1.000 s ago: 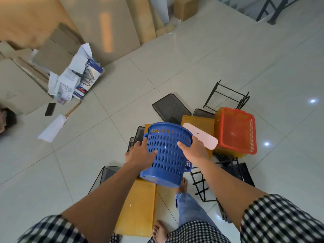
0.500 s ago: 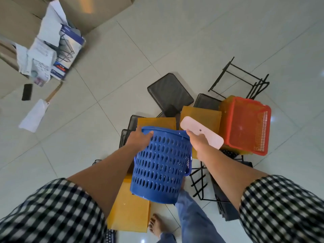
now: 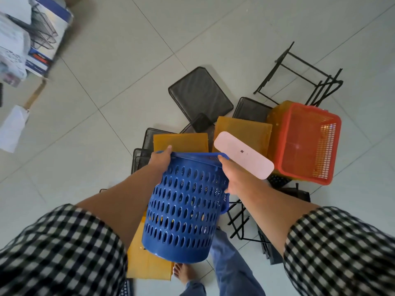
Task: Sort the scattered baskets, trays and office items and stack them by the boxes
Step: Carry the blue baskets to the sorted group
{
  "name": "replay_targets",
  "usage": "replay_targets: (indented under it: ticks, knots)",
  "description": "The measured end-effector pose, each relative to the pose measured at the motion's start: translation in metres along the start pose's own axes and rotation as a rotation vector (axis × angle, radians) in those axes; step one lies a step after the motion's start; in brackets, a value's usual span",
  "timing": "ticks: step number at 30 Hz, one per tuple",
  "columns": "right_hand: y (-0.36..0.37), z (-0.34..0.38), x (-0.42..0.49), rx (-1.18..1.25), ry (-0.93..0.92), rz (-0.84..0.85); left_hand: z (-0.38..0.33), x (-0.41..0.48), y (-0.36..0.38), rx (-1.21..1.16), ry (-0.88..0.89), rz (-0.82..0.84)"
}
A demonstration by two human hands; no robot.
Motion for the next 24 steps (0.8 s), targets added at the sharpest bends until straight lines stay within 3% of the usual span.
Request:
replay_targets:
  ticks: [5, 13, 24]
  knots:
    - [0.005, -0.009, -0.014, 0.020, -0.079, -0.079, 0.004, -0.020, 0.003, -0.104, -0.060, 0.032]
    - [0.002, -0.039, -0.062, 0.052, -0.232, -0.153, 0.023, -0.071, -0.015, -0.088, -0.034, -0.072]
    - [-0.009, -0.098, -0.160, 0.209, -0.583, -0.106, 0.084, -0.175, -0.063, -0.288, 0.285, -0.122]
Point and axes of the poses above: each hand's wrist, its own x-axis towards the middle knuckle, its own y-axis out of the palm, z = x × y, the point moved 2 cm from there along x, towards the middle knuckle, and after that the axes turned 6 degrees about x, right-handed, at the moved point
